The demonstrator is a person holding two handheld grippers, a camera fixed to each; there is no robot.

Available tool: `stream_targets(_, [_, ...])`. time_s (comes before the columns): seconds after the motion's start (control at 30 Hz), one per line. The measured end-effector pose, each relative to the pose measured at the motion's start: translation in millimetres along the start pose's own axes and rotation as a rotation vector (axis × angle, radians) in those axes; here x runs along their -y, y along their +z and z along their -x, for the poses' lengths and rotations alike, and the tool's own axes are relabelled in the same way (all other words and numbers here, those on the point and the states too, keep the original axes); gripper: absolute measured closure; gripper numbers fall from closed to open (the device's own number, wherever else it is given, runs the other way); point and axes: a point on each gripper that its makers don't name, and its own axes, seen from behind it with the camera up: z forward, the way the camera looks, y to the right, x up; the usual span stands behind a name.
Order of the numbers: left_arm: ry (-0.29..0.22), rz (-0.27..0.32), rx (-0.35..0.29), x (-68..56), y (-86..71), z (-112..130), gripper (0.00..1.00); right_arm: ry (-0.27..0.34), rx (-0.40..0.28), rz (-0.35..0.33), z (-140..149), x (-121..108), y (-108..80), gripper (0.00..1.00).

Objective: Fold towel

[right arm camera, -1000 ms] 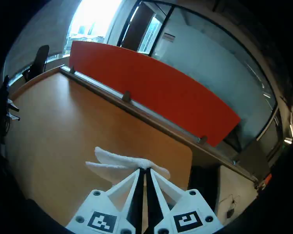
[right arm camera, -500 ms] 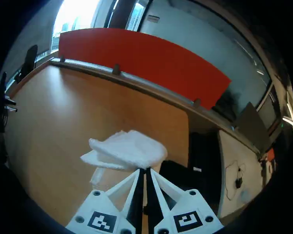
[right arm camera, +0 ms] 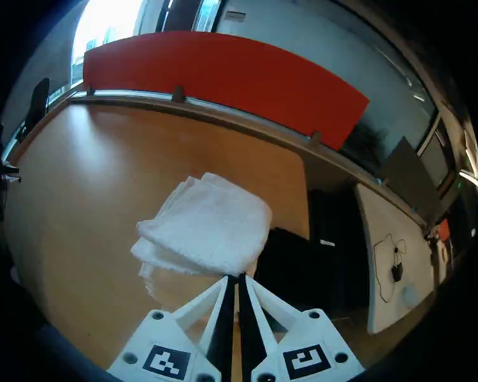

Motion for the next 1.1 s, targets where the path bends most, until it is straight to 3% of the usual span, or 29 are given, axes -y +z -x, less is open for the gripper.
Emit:
stream_targets(0.5, [-0.008,-0.017,0.008,7.6,-3.9,7.0,0.02,0.031,0.069,0.038,16.8,-15.8,14.6,0.96])
stream_targets(1.1, [-0.001,-0.015,0.011,6.1,-3.5,7.2,0.03,0.046,0.082,0.063,21.8,-19.6,18.7,0.96])
